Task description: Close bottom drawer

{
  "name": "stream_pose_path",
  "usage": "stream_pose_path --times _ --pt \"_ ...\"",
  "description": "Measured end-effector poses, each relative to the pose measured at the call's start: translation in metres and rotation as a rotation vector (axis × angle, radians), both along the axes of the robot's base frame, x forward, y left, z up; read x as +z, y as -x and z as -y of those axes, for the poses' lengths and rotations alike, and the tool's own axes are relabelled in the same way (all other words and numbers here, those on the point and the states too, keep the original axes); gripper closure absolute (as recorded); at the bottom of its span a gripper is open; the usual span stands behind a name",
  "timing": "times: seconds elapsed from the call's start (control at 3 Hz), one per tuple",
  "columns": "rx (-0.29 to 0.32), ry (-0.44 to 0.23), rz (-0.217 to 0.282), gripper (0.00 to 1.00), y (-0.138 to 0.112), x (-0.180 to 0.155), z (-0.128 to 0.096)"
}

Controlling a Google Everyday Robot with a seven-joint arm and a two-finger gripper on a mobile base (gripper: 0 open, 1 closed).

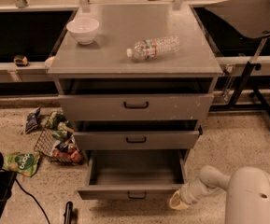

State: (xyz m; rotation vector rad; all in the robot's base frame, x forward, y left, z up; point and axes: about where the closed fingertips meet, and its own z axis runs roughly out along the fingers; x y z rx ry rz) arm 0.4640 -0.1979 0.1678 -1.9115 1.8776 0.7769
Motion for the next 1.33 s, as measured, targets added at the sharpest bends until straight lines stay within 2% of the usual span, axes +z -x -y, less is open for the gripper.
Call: stream_pose_path --times 0.33,1.0,1.33 --pt "-0.001 0.003 0.041 0.58 -0.015 -0.003 0.002" --pt "-0.001 -0.005 0.074 0.12 -0.028 -0.003 0.006" --pt "-0.001 -0.005 0.074 0.0 -0.028 -0.003 0.006"
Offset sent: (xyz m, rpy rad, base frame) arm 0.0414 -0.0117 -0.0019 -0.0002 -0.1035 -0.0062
